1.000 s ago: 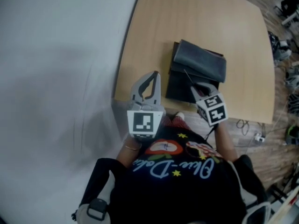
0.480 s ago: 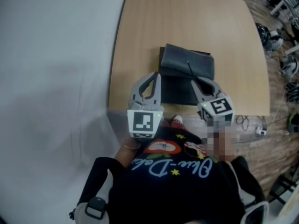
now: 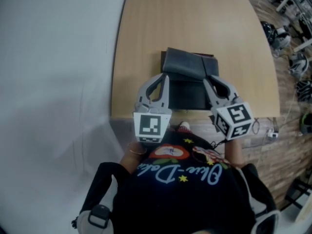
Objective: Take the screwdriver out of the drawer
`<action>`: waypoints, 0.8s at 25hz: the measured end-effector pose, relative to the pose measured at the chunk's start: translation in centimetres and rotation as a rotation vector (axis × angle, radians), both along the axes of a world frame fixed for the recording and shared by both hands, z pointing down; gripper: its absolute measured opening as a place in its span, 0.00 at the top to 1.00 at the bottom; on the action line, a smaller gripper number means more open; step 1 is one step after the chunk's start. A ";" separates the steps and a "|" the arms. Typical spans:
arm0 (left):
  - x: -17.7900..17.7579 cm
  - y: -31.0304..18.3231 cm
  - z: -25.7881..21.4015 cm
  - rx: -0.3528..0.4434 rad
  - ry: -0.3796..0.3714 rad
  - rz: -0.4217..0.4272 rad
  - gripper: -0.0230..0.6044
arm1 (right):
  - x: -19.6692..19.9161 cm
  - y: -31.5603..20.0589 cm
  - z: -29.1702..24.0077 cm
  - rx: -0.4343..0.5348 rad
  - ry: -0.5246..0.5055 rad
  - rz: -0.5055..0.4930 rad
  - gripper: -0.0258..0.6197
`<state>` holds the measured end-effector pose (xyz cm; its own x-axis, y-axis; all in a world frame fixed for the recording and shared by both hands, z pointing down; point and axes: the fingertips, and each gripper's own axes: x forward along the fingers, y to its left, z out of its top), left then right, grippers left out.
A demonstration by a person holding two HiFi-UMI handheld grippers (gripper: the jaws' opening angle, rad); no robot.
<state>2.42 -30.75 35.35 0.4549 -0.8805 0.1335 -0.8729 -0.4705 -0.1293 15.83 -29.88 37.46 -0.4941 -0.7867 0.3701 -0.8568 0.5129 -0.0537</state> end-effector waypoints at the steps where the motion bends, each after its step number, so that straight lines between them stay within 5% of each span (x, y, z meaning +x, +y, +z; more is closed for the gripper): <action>1: 0.1 0.0 0.0 0.001 0.001 0.002 0.96 | 0.0 0.0 -0.5 0.009 -0.002 -0.001 0.88; 20: -0.5 0.8 0.5 -0.001 -0.019 0.003 0.96 | 0.0 0.6 -1.8 0.036 -0.048 0.016 0.88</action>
